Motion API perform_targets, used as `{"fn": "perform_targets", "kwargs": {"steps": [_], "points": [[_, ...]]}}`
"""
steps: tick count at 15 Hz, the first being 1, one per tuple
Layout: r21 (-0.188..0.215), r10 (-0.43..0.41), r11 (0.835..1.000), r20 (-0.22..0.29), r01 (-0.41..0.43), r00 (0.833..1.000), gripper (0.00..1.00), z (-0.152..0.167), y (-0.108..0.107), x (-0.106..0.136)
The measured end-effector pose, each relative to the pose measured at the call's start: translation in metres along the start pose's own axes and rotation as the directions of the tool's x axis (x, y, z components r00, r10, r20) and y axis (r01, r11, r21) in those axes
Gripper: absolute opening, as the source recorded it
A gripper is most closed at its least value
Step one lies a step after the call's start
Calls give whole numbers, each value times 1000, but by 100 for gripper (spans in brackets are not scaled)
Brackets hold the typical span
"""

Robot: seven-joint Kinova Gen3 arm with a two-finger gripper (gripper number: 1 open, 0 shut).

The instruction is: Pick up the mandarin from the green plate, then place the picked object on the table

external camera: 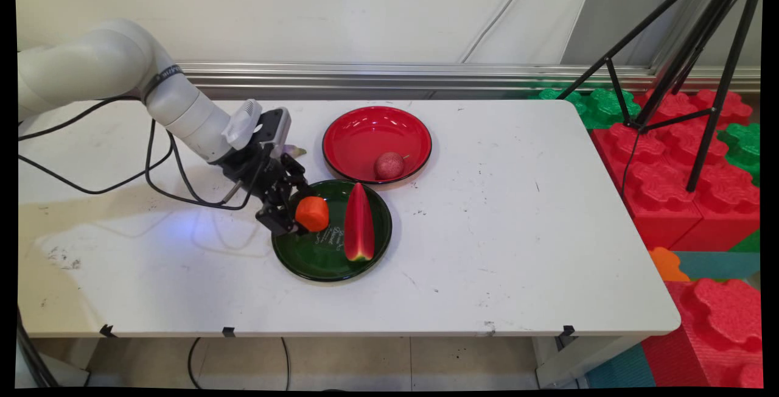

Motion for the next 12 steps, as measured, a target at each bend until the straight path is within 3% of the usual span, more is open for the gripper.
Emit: {"fn": "perform_targets", "kwargs": {"steps": [1,12], "points": [[1,0,1000,1,0,1000,0,1,0,0],[5,-5,1000,-7,5,1000,0,-8,0,-2]]}}
